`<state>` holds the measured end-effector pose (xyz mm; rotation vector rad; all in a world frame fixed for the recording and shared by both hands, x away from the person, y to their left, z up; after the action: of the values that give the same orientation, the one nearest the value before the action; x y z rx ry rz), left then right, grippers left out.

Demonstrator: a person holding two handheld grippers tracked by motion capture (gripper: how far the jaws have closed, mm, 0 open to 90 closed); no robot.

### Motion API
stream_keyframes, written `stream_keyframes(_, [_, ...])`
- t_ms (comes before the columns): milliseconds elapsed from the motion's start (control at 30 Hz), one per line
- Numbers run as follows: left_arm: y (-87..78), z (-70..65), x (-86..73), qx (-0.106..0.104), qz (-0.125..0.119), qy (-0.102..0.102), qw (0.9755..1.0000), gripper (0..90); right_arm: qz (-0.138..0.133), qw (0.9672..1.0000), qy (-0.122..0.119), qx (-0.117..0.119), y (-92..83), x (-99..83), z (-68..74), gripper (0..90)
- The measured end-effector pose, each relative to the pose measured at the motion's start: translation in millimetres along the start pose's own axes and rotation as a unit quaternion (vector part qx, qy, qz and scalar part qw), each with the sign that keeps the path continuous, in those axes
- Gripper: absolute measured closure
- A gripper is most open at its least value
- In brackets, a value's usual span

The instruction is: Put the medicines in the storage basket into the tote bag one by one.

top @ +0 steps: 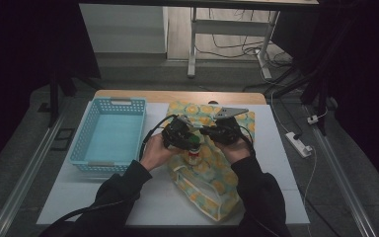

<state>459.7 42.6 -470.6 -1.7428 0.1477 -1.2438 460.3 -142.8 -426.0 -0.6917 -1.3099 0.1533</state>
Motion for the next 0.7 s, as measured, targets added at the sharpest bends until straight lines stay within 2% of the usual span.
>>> stream_keyframes(333, [12.4,-2.0,-2.0,0.005,0.013,0.011,0.9998,51.2,-0.001,1.0,0.002,-0.001,-1.4,-0.7,-1.6,90.0])
stream_keyframes(700, [15.7,-3.5,-5.0,0.007,0.01,0.02,0.9997,50.9,0.0,1.0,0.002,0.0,-1.4,-0.7,-1.2,90.0])
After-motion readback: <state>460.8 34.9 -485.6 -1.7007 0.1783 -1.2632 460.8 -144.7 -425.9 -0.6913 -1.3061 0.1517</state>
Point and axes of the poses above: each handheld gripper's, and its own axes: y roughly forward along the jaws, x roughly out of its top, z roughly to its left, the point moved 1 cm from there along y, roughly forward along the jaws, and after that the axes turned 9 degrees about x, right-handed, at the moved point
